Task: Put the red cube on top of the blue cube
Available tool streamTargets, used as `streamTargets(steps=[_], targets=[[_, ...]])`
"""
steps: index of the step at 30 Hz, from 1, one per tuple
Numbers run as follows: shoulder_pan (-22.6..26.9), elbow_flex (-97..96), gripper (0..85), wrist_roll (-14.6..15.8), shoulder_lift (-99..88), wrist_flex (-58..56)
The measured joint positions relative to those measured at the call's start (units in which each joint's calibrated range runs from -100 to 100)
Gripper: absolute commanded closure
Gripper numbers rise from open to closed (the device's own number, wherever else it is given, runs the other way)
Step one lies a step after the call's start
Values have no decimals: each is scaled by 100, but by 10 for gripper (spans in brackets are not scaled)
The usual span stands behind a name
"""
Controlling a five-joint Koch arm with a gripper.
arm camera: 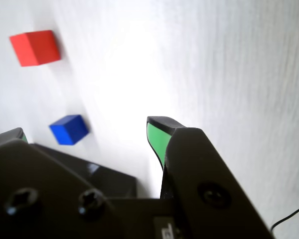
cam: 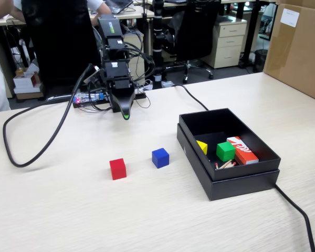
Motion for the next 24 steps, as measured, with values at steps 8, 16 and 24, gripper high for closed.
streamTargets(steps=[8,16,24], targets=[[-278,2182,382,5,2278,-1014],[-518,3496,382,10,4298,-1208],[-493,4518,383,78,5670,-1208]])
